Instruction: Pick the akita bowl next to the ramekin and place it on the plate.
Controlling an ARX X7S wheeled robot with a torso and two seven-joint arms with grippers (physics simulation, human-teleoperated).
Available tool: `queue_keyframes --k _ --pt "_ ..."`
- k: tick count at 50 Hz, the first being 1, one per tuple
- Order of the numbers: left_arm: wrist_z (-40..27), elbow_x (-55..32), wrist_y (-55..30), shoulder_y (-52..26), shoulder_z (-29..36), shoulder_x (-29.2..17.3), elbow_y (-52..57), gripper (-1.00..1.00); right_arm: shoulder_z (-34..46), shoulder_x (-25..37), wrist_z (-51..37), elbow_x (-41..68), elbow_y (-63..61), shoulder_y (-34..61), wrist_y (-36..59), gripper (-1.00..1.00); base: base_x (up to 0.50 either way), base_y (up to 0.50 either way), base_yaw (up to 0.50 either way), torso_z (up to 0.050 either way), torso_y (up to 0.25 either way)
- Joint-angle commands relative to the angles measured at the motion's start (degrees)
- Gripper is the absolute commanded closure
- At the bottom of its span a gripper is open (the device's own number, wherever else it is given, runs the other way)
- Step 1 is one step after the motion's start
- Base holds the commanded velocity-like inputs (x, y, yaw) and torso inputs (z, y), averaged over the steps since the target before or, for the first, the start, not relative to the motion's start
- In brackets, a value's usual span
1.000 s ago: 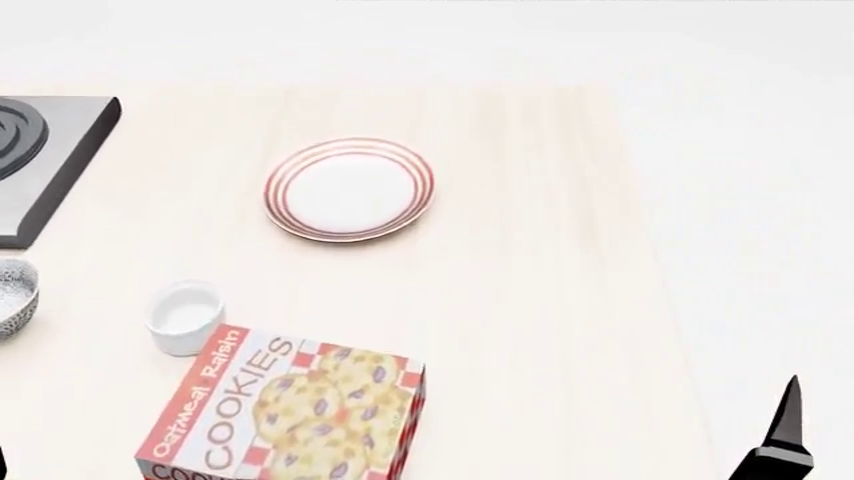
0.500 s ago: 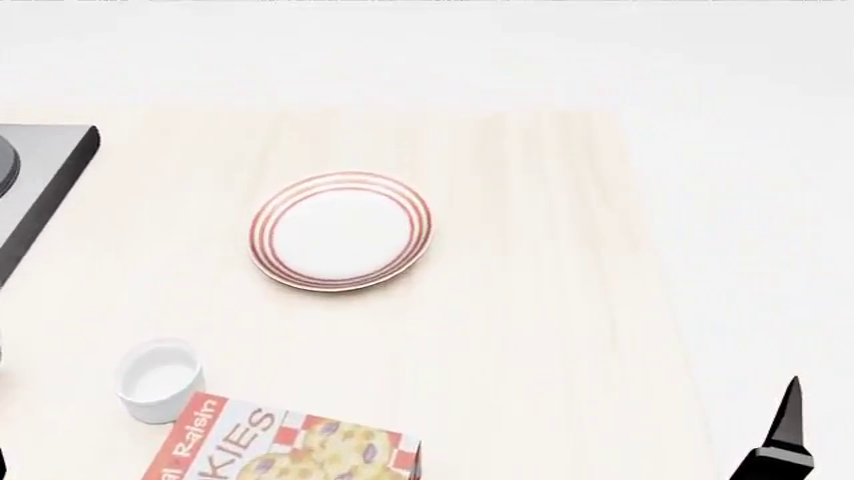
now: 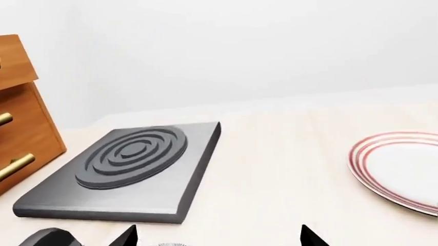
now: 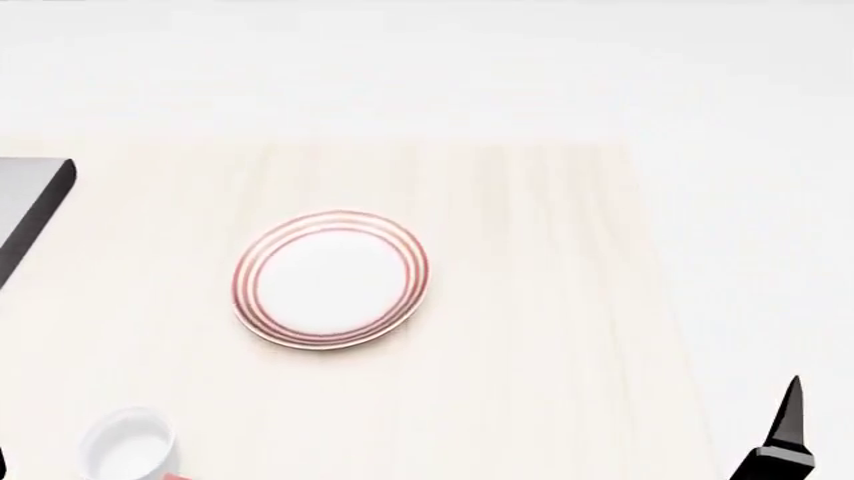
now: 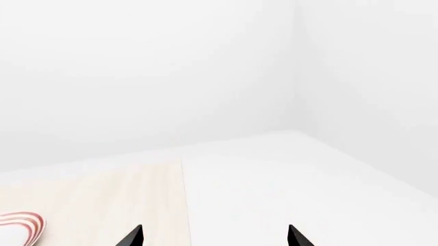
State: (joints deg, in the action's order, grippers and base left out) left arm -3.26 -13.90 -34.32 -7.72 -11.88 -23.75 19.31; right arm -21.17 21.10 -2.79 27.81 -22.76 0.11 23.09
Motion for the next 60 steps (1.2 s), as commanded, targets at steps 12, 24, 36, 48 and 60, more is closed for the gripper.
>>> queue_keyframes --k 12,24,36,48,60 --pt "1.2 -0.34 0.77 0.23 -1.73 1.19 -0.08 -1.0 -1.21 -0.88 0.62 -0.74 0.33 -0.07 -0.42 -1.0 0.25 0.0 0.0 0.0 0.0" --pt "0.99 -0.63 0.4 0.36 -1.82 1.05 0.42 -1.0 -1.12 -0.78 0.47 -0.61 0.37 -0.12 -0.53 -1.0 0.25 0.0 0.0 0.0 0.0" --pt "1.04 -0.65 0.98 0.33 -1.67 0.93 -0.1 -1.0 -0.99 -0.63 0.22 -0.22 -0.45 -0.51 -0.15 -1.0 0.21 0.0 0.0 0.0 0.0" --pt "0.23 -1.6 -9.54 -8.13 1.77 -1.87 4.78 -1.0 -0.86 -0.51 0.28 -0.16 0.15 -0.38 -0.51 -1.0 0.0 0.0 0.0 0.0 0.0" --pt "-1.61 -1.68 -23.94 -26.94 10.48 -2.89 5.67 -1.0 -0.76 -0.28 0.06 -0.1 0.3 -0.24 -0.47 -1.0 0.0 0.0 0.0 0.0 0.0"
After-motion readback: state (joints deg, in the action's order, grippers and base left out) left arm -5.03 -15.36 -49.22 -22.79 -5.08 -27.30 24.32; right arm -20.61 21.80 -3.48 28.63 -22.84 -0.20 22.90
